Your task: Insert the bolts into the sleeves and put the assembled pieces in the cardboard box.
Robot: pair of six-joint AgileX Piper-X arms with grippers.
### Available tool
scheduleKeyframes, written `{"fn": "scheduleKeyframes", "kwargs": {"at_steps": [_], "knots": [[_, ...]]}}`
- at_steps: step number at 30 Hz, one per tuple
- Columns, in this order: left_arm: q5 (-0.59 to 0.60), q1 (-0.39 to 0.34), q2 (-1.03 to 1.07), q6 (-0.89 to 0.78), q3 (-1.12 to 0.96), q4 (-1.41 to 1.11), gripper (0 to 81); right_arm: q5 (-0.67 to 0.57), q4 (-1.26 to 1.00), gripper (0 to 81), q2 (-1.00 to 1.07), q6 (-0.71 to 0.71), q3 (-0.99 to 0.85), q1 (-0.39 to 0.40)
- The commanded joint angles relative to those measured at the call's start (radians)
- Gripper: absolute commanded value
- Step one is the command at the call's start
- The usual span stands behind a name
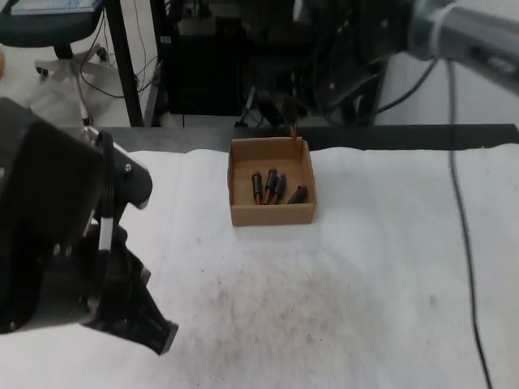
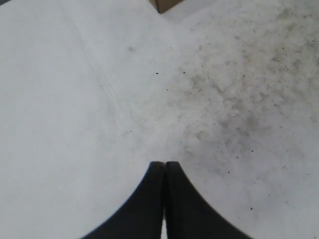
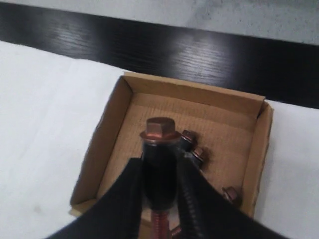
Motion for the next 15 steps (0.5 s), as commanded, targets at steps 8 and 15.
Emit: {"fn": "scheduleKeyframes", "kwargs": {"at_steps": [8,15], "knots": [[0.000,0.003,-0.003,-0.028,0.021,0.012,0.2,0.013,0.032,0.8,0.128,0.024,-0.126,-0.007],[0.000,0.003,-0.003,-0.068,0.021,0.012,0.2,-0.044,-0.018,23.1,0.137,-0.016,-0.134,-0.008]]}}
